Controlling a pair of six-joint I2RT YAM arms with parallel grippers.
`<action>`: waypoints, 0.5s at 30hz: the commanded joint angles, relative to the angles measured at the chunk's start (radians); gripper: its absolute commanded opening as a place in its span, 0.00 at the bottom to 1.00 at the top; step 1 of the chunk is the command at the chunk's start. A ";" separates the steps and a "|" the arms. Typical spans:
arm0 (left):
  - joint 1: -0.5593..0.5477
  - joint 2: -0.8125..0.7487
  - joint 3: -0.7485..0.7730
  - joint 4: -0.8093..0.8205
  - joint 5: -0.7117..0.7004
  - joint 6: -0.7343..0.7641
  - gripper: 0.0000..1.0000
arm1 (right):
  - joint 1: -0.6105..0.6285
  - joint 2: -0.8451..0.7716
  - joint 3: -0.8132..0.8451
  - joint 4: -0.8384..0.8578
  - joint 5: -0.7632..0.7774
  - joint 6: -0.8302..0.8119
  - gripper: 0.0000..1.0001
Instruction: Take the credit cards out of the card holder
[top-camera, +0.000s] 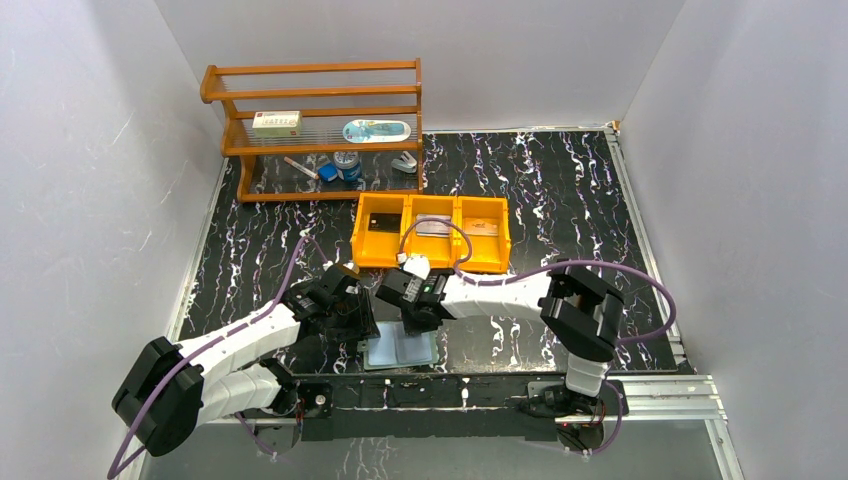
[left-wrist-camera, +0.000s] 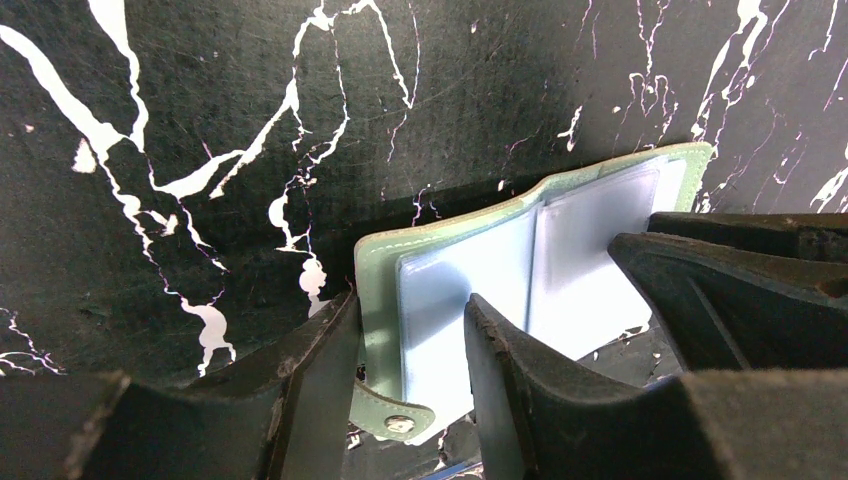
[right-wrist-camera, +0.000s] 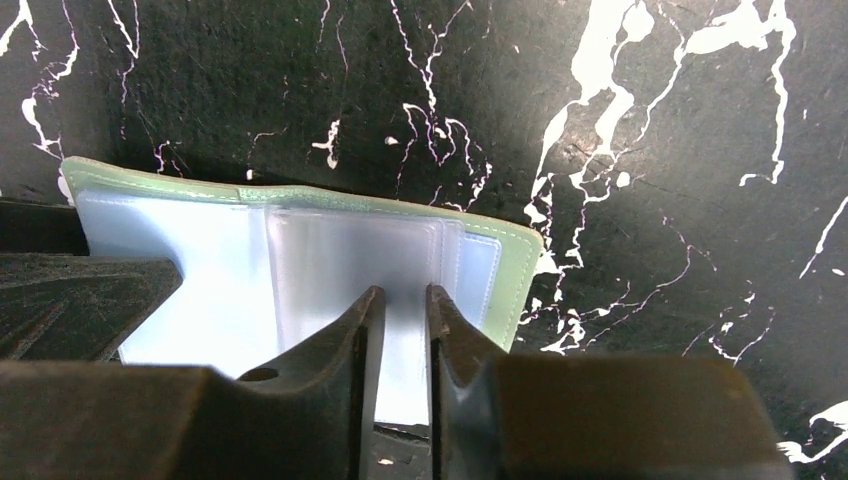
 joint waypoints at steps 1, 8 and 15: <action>-0.007 0.011 -0.016 -0.018 0.020 0.009 0.41 | 0.018 -0.015 0.019 0.051 -0.004 -0.005 0.27; -0.008 0.008 -0.019 -0.017 0.021 0.012 0.41 | 0.018 -0.132 -0.080 0.256 -0.079 0.023 0.08; -0.008 0.004 -0.020 -0.017 0.015 0.009 0.41 | 0.016 -0.218 -0.102 0.284 -0.057 0.038 0.05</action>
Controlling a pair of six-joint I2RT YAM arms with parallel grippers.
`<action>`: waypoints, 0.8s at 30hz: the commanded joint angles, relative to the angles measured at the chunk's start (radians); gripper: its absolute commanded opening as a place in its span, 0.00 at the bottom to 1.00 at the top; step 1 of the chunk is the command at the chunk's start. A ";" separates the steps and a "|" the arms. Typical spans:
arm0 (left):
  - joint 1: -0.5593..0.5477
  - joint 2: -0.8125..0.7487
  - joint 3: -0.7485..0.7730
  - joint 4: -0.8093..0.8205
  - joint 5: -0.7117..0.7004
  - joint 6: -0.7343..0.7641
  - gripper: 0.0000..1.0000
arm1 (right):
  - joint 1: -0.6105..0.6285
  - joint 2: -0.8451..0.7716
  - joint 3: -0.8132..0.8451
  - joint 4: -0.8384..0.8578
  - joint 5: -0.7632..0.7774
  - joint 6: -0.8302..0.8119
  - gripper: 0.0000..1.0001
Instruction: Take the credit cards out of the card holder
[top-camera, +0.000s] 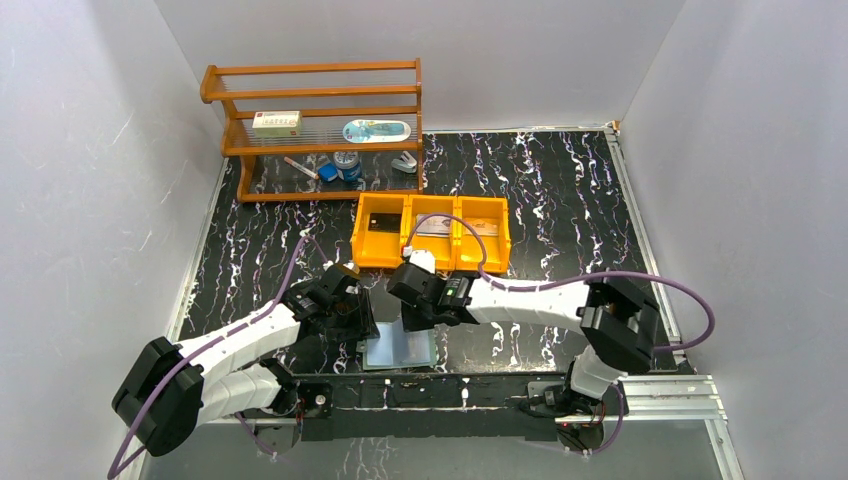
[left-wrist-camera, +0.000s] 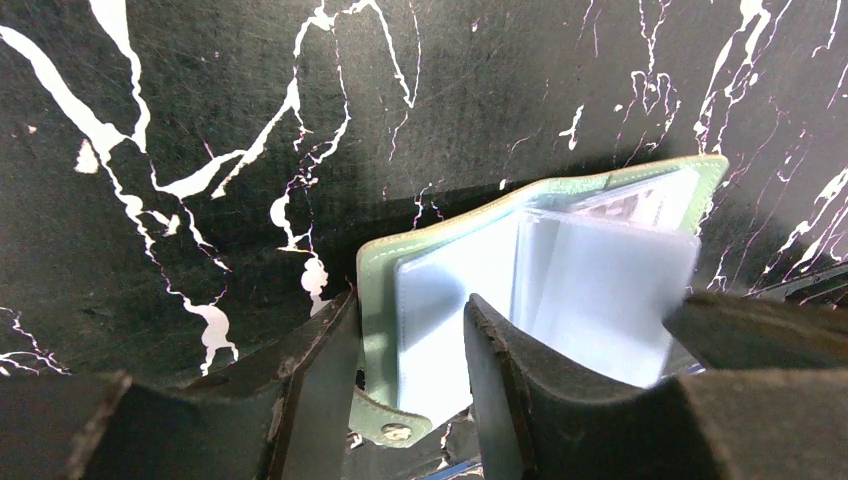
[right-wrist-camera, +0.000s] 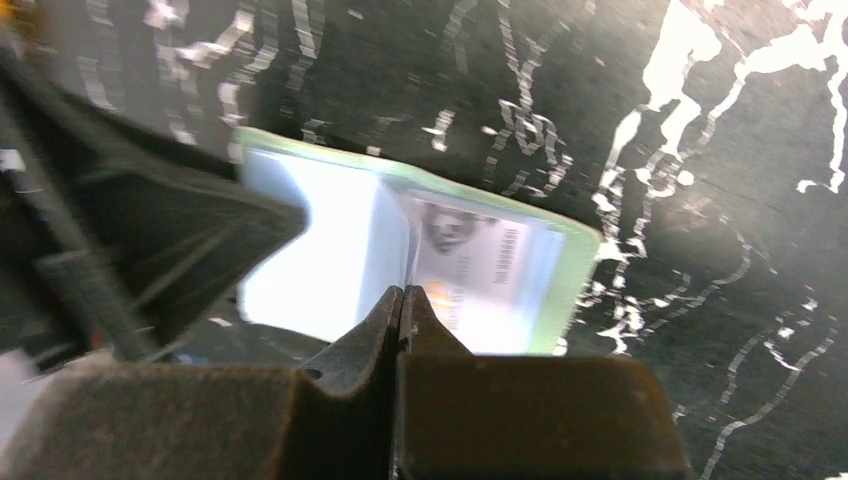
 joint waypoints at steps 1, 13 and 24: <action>-0.008 0.002 -0.021 -0.017 0.014 0.005 0.40 | 0.010 -0.079 0.001 0.150 -0.016 0.037 0.05; -0.008 -0.048 -0.027 -0.028 -0.010 -0.014 0.41 | 0.007 -0.020 0.024 0.265 -0.147 0.017 0.11; -0.007 -0.040 -0.021 -0.037 -0.003 0.000 0.41 | 0.003 -0.051 0.000 -0.068 0.100 0.087 0.46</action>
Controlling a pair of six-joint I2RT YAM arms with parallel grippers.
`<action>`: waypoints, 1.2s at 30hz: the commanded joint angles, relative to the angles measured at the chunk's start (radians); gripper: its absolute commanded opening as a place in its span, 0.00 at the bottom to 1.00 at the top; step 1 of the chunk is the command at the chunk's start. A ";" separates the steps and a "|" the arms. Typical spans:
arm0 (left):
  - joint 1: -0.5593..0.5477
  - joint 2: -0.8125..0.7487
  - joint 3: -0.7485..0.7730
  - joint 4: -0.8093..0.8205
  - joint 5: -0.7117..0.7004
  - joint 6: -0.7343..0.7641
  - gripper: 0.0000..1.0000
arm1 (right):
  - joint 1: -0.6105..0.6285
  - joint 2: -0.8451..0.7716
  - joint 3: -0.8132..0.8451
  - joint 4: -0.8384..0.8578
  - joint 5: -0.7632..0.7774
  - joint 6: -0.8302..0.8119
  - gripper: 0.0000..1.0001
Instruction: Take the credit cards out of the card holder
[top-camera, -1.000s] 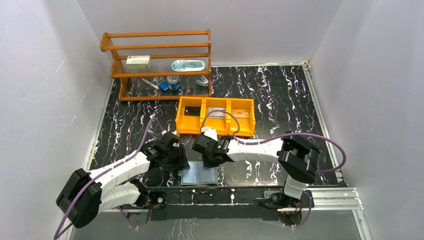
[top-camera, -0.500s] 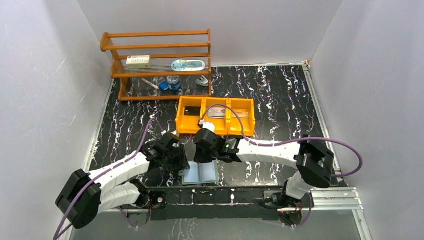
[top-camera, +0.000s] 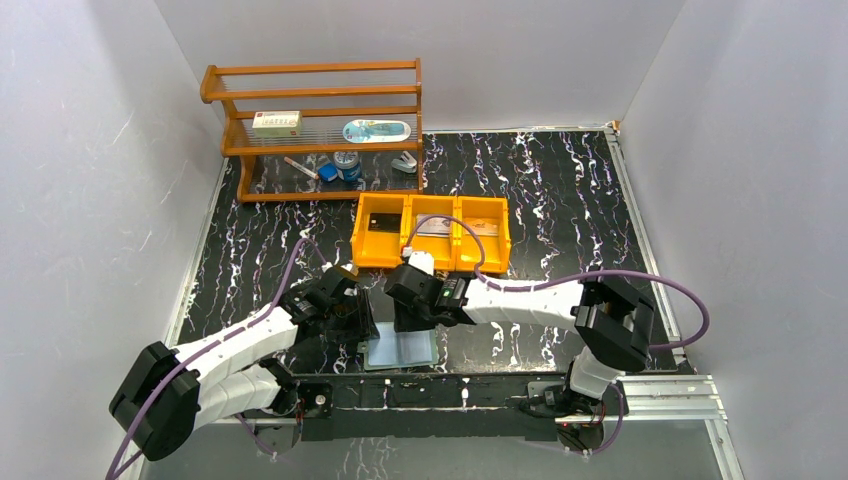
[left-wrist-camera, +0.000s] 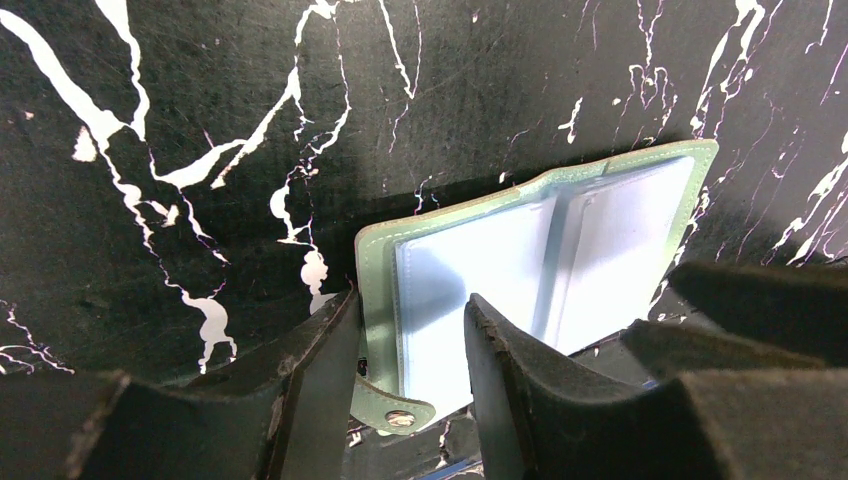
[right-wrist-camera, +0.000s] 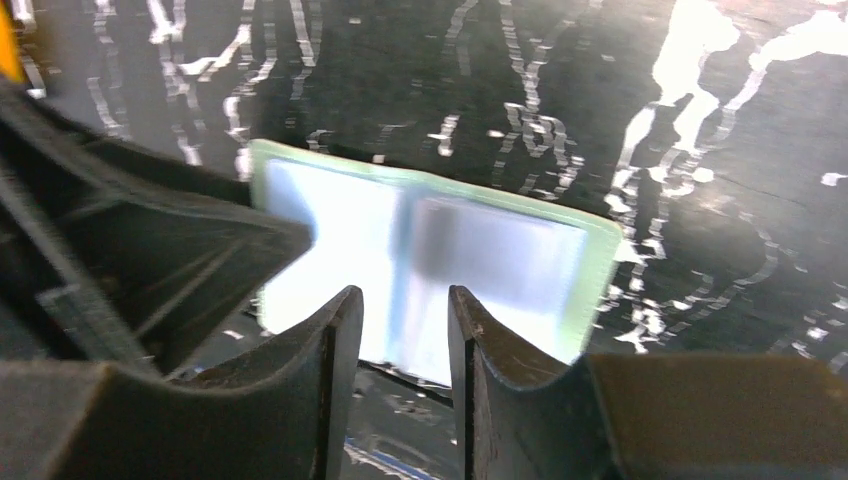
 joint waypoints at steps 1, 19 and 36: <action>-0.004 -0.009 -0.005 -0.034 0.001 0.010 0.41 | -0.002 -0.059 -0.018 -0.139 0.120 0.037 0.48; -0.004 0.004 0.004 -0.033 0.007 0.019 0.41 | -0.002 0.072 0.013 -0.141 0.069 0.030 0.51; -0.004 0.014 -0.003 -0.020 0.018 0.022 0.41 | -0.001 0.011 0.029 -0.018 0.002 0.001 0.29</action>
